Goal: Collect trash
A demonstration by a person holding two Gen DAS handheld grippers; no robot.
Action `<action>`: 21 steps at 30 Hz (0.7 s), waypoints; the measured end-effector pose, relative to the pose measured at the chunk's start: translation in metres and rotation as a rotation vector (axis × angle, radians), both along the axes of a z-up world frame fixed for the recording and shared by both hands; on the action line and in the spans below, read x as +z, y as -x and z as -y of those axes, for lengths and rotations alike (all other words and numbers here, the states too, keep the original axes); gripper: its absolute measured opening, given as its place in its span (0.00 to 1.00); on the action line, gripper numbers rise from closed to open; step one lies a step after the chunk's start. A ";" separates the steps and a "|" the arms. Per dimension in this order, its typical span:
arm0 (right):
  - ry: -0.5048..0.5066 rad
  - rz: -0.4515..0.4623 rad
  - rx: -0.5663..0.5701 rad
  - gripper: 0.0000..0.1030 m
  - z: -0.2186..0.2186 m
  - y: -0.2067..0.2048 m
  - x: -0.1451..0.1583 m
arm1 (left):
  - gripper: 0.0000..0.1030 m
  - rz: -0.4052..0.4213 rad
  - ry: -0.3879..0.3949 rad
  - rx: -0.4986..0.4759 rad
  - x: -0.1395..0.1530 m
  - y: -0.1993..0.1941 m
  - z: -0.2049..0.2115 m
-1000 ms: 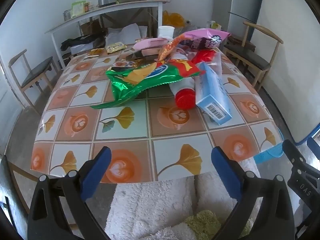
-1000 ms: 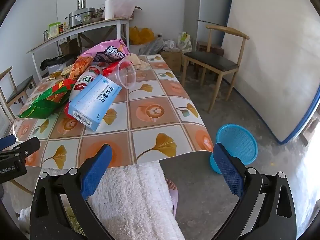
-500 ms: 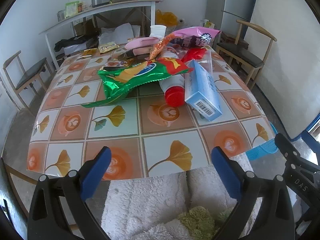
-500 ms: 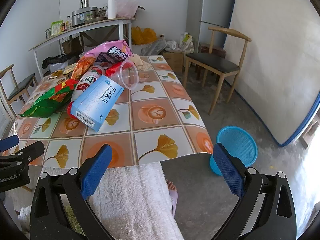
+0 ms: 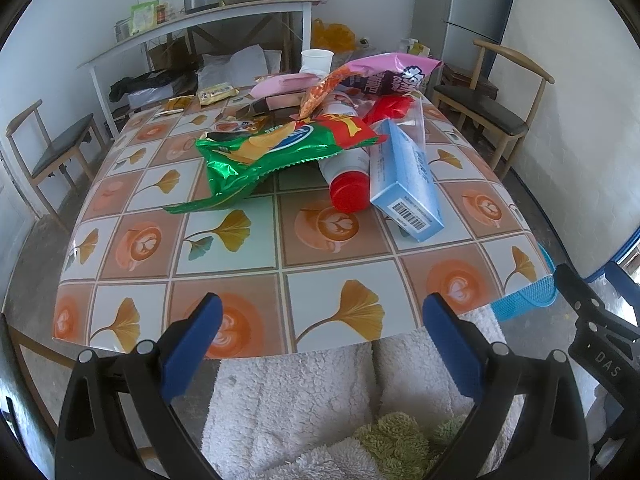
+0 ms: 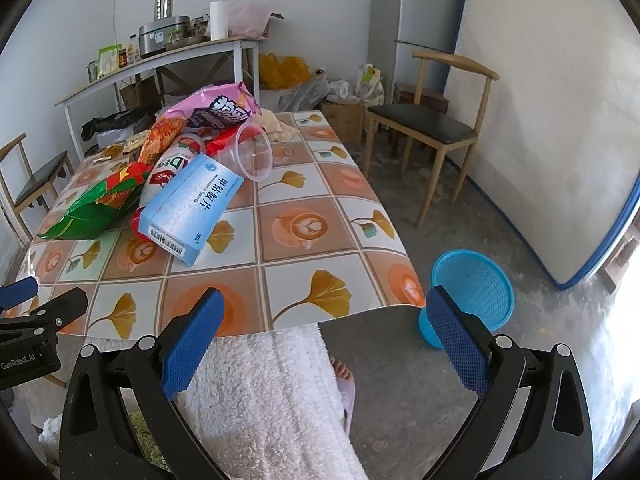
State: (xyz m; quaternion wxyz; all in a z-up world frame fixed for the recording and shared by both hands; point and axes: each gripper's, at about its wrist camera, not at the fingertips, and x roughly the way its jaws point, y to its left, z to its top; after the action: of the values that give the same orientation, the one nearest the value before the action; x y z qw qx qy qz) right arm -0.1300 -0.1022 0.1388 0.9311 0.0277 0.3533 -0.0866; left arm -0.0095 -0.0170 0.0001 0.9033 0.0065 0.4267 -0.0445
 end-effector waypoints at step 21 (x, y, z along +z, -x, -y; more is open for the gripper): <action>-0.003 -0.002 0.001 0.94 0.001 0.000 0.000 | 0.95 -0.006 0.001 0.008 -0.002 0.000 -0.008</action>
State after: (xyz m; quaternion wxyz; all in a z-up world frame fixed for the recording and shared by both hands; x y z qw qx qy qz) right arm -0.1305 -0.1028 0.1386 0.9308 0.0288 0.3543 -0.0857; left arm -0.0092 -0.0094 -0.0015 0.9022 0.0041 0.4293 -0.0413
